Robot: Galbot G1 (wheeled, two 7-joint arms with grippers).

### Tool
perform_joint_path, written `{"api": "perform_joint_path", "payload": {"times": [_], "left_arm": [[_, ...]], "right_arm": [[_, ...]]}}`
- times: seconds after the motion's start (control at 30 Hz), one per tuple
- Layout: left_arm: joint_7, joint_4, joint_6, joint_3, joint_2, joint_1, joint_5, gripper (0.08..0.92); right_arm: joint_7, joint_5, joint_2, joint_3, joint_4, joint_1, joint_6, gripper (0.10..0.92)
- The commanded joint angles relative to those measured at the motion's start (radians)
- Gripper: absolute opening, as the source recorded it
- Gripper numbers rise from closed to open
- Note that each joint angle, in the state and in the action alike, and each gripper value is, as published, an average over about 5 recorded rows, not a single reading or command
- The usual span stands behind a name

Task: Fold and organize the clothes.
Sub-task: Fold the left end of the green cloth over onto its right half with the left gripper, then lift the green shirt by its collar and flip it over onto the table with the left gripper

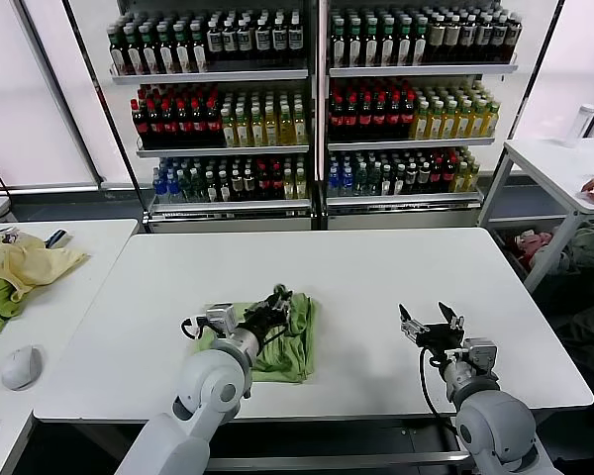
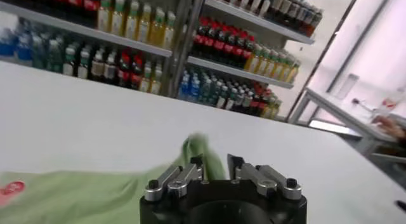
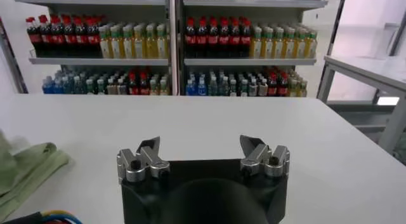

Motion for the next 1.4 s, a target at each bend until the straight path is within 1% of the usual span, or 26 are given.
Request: {"api": "perform_joint_path", "payload": {"times": [0.03,0.17,0.37,0.47,0.63,0.8,0.97,1.1,1.3,1.4], "left_arm": [[0.007,-0.028,-0.013,-0.002,-0.015,0.02,-0.1,0.465],[0.009,-0.054,-0.051,-0.08,0.026,0.079,0.017,0.587],[0.017,-0.042,-0.108,-0.241,0.129,0.186,0.151,0.756],[0.028,-0.02,-0.132,-0.301,0.169,0.237,0.177,0.808],[0.045,-0.005,-0.141,-0.352,0.197,0.311,0.182,0.822],[0.064,0.001,-0.144,-0.323,0.188,0.344,0.206,0.823],[0.075,-0.001,-0.142,-0.276,0.157,0.337,0.219,0.823],[0.078,0.02,-0.147,-0.251,0.135,0.314,0.24,0.823],[0.078,0.06,-0.166,-0.238,0.121,0.291,0.244,0.823],[0.082,0.058,-0.167,-0.241,0.117,0.294,0.211,0.799]], "right_arm": [[-0.001,0.001,-0.004,0.002,-0.008,0.005,0.004,0.823],[-0.002,0.003,-0.007,0.002,-0.008,0.007,0.008,0.823],[-0.003,0.001,-0.004,-0.004,-0.014,0.012,0.012,0.823],[-0.002,-0.001,-0.001,-0.01,-0.017,0.017,0.013,0.823],[-0.002,-0.004,0.0,-0.013,-0.02,0.021,0.015,0.823],[-0.001,-0.009,0.002,-0.011,-0.017,0.017,0.015,0.823],[0.001,-0.012,0.004,-0.007,-0.01,0.012,0.015,0.823],[0.001,-0.013,0.005,-0.002,-0.003,0.007,0.014,0.823],[0.002,-0.013,0.001,0.006,0.006,-0.002,0.014,0.823],[0.002,-0.013,-0.003,0.008,0.012,-0.004,0.013,0.823]]}}
